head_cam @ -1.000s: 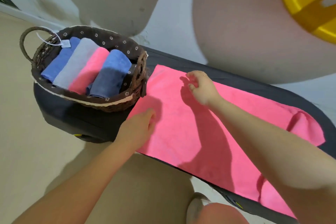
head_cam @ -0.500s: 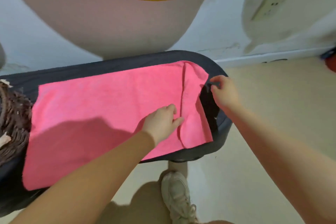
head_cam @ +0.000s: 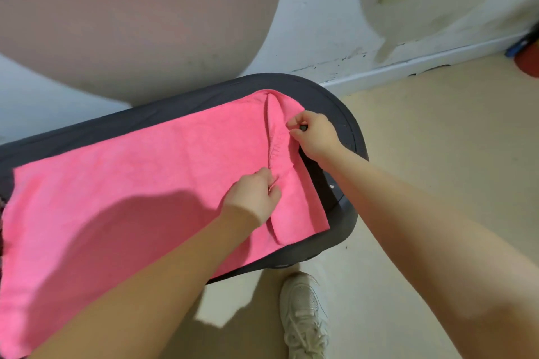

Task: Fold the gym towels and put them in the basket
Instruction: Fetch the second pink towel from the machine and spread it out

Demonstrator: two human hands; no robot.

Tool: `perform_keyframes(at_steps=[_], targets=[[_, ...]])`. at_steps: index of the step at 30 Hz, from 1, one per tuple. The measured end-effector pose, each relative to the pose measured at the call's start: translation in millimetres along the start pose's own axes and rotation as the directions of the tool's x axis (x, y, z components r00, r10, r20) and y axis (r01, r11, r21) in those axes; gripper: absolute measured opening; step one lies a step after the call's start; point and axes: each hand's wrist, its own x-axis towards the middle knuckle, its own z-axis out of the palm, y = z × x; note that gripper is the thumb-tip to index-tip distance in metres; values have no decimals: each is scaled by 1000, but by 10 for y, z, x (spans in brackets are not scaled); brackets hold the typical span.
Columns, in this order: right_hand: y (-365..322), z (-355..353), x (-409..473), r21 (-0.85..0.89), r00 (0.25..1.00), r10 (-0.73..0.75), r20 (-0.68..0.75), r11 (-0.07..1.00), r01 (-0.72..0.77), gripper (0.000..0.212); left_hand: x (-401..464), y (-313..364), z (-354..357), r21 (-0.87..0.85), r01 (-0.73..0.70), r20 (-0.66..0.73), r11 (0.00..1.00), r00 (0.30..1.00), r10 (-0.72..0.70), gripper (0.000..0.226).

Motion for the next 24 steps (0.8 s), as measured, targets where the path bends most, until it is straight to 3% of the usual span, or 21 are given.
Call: perform_keyframes(at_steps=[5, 12, 18, 21, 24], targets=[[-67, 10, 106, 96, 999, 49, 16, 994, -50, 29, 32, 64, -32, -196, -9, -2, 981, 1000, 8, 32], [-22, -440, 385, 133, 997, 48, -53, 990, -41, 23, 112, 465, -7, -386, -126, 25, 914, 989, 147, 6], [101, -792, 576, 85, 1000, 2, -25, 996, 0, 40, 252, 850, 88, -428, -120, 114, 896, 976, 185, 31], [201, -759, 620, 50, 999, -40, -14, 998, 41, 38, 287, 917, 164, -487, -32, 263, 873, 947, 182, 45], [272, -659, 621, -113, 998, -60, -35, 992, 56, 35, 244, 910, 242, -518, 50, 462, 854, 857, 229, 50]])
